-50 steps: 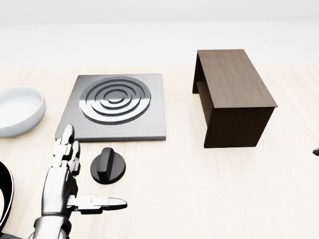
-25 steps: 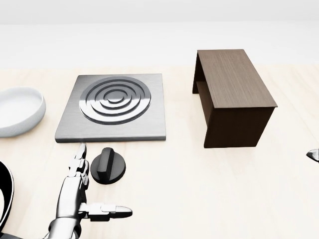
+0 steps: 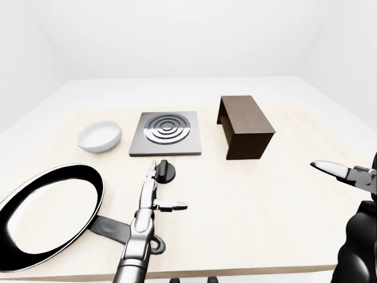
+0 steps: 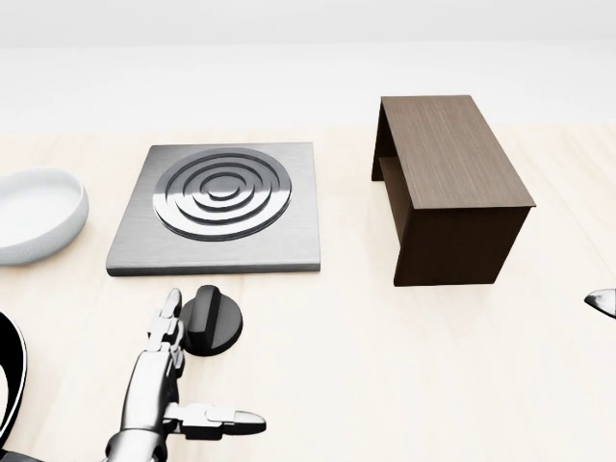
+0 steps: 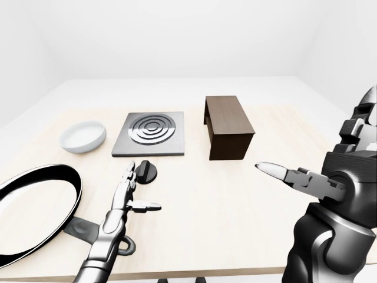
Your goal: Turn on the stove.
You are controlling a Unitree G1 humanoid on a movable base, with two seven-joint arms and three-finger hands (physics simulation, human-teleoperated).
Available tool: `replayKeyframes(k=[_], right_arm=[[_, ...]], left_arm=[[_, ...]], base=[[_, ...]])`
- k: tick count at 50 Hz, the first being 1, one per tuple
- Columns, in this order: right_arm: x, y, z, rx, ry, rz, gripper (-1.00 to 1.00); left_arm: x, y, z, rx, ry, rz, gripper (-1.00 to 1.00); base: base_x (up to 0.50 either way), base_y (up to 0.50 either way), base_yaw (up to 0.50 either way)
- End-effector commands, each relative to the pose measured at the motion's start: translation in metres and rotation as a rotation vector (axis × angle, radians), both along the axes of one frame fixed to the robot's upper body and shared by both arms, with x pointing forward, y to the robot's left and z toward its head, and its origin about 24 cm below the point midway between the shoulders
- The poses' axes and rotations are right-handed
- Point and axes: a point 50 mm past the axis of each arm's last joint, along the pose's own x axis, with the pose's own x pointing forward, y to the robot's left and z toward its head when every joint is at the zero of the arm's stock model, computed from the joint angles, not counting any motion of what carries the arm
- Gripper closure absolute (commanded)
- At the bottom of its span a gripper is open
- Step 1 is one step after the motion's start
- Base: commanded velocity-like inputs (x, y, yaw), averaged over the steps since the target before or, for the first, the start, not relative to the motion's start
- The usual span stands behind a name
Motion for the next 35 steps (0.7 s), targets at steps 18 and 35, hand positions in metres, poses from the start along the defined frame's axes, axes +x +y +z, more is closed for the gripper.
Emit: replayKeyframes(k=[18,35], right_arm=[[0.002,0.001,-0.001,0.000,0.008,0.006,-1.00],[0.005,0.001,-0.006,0.003,0.033,0.009,-1.00]], left_arm=[[-0.004,-0.011,-0.017,0.011,0.075,-0.033,-1.00],[-0.014,-0.027,0.005,-0.004,-0.027,-0.092,-1.00]], base=[[0.00,0.00,0.00],[0.00,0.00,0.00]])
